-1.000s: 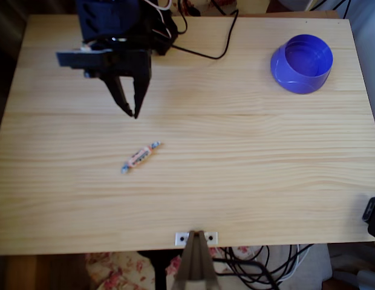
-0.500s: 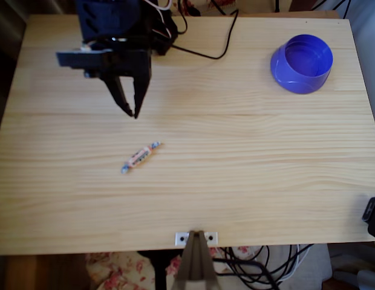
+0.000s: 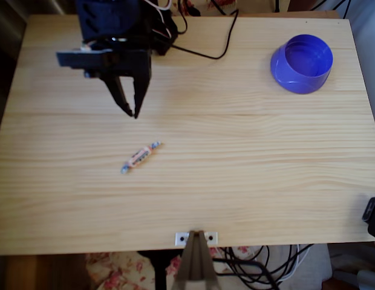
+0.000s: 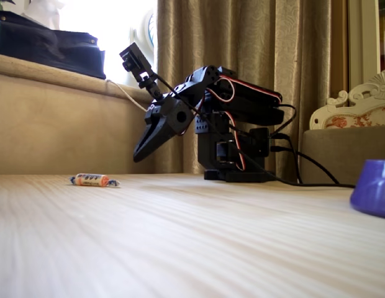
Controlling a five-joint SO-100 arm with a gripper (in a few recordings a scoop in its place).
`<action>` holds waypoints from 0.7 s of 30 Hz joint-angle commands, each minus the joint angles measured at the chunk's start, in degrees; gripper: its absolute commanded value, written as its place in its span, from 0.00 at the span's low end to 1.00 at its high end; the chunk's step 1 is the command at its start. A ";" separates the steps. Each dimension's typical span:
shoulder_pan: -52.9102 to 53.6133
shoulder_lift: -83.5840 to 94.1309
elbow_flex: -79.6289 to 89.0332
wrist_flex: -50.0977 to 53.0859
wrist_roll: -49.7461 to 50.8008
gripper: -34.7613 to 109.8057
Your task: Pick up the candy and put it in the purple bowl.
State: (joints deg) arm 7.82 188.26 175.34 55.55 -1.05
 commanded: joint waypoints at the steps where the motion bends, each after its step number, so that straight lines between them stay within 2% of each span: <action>1: 0.62 0.79 -1.23 -0.70 -1.05 0.24; 21: 0.09 0.79 -1.23 -0.70 -1.76 0.24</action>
State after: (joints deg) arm 7.29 188.26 175.34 55.55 -1.85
